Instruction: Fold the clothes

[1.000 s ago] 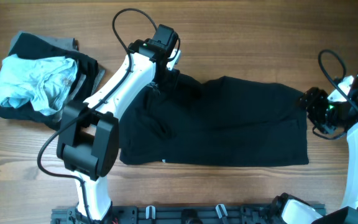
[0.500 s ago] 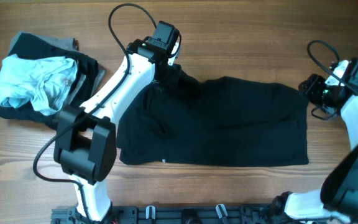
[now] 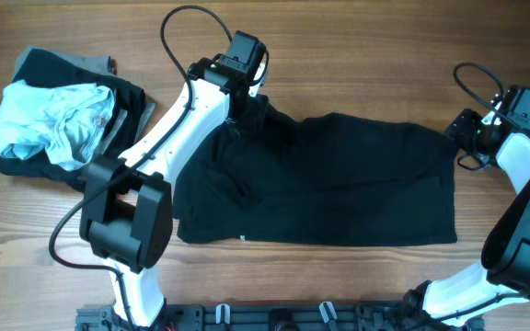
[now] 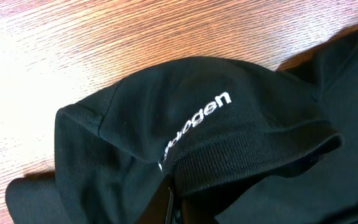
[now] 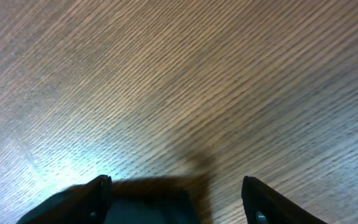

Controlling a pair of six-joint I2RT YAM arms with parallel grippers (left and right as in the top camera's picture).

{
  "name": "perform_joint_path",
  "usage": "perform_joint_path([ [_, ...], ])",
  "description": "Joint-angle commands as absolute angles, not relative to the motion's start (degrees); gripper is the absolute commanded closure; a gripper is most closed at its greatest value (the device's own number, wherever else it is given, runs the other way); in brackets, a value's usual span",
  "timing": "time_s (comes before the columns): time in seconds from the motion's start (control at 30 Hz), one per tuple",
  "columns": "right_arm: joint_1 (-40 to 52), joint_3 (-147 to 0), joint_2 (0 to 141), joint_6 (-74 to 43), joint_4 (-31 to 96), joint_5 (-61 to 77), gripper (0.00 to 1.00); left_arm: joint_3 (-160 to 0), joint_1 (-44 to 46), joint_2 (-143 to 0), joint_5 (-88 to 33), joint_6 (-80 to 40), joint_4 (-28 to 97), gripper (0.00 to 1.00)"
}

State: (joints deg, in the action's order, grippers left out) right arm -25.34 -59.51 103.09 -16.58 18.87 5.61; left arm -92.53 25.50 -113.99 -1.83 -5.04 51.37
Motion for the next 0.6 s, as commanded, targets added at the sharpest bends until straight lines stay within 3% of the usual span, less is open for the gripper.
perform_joint_path([
  [0.0, -25.45, -59.88, 105.71, -18.17, 18.52, 11.57, 0.31, -93.51, 25.61, -112.38, -2.5, -4.97, 51.44, 0.96],
  [0.2, -24.91, -59.88, 106.54, -17.98, 17.76, 17.06, 0.46, -93.51, 25.61, -112.38, -2.5, -4.97, 51.59, 0.96],
  [0.27, -24.64, -59.88, 106.54, -18.04, 17.58, 18.11, 0.59, -93.51, 25.61, -112.38, -2.5, -4.97, 51.7, 0.96],
  [0.37, -24.64, -59.9, 106.5, -18.02, 17.28, 18.02, 0.91, -93.51, 25.61, -112.38, -2.5, -4.99, 51.68, 0.96],
  [0.4, -24.88, -59.99, 106.3, -18.24, 16.88, 18.06, 0.96, -93.51, 25.61, -112.38, -2.48, -4.97, 51.7, 0.96],
  [0.57, -26.59, -60.12, 101.36, -18.0, 18.0, 18.06, 0.95, -93.51, 24.91, -110.65, -1.41, -4.99, 52.21, 0.96],
])
